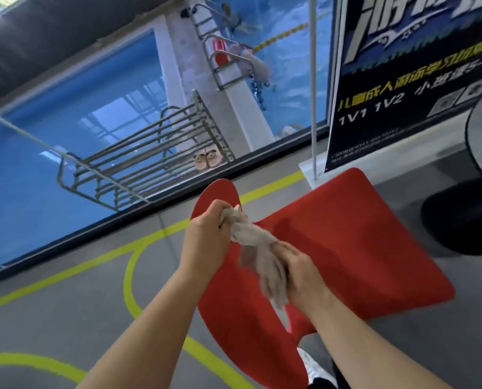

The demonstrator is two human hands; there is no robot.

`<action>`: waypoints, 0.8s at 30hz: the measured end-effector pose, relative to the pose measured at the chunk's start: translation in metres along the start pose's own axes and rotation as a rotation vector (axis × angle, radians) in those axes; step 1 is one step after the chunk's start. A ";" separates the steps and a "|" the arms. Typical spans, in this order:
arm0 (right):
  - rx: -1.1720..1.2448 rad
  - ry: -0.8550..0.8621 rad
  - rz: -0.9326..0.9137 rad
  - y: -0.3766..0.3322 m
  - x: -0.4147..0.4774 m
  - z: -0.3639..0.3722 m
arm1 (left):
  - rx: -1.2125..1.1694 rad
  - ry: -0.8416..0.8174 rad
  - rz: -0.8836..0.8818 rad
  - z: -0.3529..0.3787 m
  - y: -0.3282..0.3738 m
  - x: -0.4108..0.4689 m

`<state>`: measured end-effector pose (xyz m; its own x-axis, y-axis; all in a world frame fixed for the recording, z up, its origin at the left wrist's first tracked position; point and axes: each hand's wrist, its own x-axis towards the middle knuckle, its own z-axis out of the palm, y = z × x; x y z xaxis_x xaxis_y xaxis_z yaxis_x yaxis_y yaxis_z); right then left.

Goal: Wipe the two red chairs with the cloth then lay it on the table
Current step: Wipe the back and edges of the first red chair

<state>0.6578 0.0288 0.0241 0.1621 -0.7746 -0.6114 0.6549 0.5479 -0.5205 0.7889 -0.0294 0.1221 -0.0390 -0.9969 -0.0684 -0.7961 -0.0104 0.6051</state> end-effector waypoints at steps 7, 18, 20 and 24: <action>0.425 -0.069 -0.076 -0.023 0.041 0.035 | 0.686 -0.231 0.296 0.005 -0.019 0.019; -0.811 -0.311 -0.689 0.069 0.051 0.069 | 0.150 -0.274 0.008 0.003 -0.059 0.063; -0.918 -0.215 -0.703 0.063 0.075 0.078 | -0.025 -0.249 -0.067 0.003 -0.059 0.060; -0.875 -0.104 -0.714 0.050 0.116 0.093 | -0.180 -0.258 -0.068 0.000 -0.061 0.060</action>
<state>0.7777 -0.0633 -0.0173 0.0456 -0.9987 0.0235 -0.1117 -0.0285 -0.9933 0.8355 -0.0883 0.0811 -0.1601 -0.9409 -0.2984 -0.6831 -0.1126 0.7216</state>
